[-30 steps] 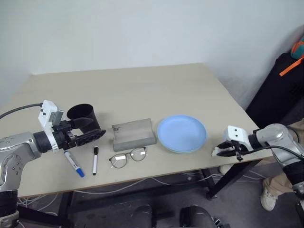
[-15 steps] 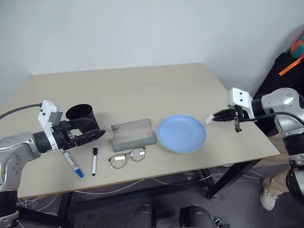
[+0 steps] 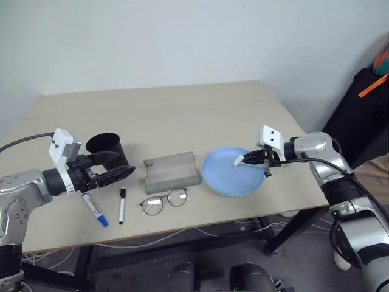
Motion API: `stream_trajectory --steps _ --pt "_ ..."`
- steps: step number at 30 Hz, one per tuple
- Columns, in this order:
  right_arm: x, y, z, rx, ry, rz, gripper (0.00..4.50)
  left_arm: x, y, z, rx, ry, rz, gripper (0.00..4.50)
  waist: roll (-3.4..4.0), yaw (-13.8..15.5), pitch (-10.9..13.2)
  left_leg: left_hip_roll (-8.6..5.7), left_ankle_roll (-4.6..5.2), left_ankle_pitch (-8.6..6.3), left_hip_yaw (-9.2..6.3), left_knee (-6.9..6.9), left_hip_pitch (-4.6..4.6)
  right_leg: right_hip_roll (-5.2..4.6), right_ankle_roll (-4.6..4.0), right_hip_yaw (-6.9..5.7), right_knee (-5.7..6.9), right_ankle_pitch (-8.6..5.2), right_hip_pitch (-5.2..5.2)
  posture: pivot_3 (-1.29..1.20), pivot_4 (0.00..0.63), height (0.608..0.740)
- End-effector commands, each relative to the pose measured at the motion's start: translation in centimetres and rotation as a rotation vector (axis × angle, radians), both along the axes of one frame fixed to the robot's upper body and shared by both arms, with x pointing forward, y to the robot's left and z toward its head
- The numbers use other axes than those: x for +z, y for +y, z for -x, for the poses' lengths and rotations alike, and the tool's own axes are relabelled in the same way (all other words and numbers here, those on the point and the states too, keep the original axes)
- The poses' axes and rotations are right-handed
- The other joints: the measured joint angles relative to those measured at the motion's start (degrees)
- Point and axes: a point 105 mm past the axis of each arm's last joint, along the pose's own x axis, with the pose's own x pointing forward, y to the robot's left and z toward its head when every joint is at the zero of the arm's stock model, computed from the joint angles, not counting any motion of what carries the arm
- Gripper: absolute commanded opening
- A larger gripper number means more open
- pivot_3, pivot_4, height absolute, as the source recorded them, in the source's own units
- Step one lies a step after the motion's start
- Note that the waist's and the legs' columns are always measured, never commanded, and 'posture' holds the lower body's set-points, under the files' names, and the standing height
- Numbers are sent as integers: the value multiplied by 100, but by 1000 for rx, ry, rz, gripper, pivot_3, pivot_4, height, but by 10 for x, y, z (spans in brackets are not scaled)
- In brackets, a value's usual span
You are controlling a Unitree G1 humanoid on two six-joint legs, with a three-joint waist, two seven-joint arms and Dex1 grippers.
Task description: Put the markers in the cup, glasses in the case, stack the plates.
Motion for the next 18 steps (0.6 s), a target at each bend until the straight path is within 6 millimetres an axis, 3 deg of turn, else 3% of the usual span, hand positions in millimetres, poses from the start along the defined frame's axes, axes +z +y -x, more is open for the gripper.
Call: stream_trajectory --steps 1,3,6,16,18 --pt "6 0 -5 -17 -39 -4 97 11 -2 0 -10 -42 -16 4500 0 0 0 3 0 0 0 0 1 3 0 -1 0 0 0 0 0 701" --pt "5 0 -5 -20 -39 -3 97 9 -4 0 -13 -41 -15 4500 0 0 0 5 -1 0 -1 0 1 5 0 -1 0 0 0 0 0 701" --pt "7 -2 -5 -19 -40 -1 747 7 -8 0 -22 -35 -14 4500 0 3 0 3 -1 0 -2 0 1 4 0 -2 0 0 2 0 0 701" --pt "22 -5 1 21 -64 2 4261 1 -25 -3 -100 -28 -47 4500 1 2 0 3 0 0 -1 0 1 6 0 2 0 0 1 0 0 701" --pt "25 -5 1 26 -68 0 4472 -2 -29 -4 -124 -19 -60 4500 0 5 0 2 -1 0 -2 0 1 6 0 1 0 0 2 0 0 701"
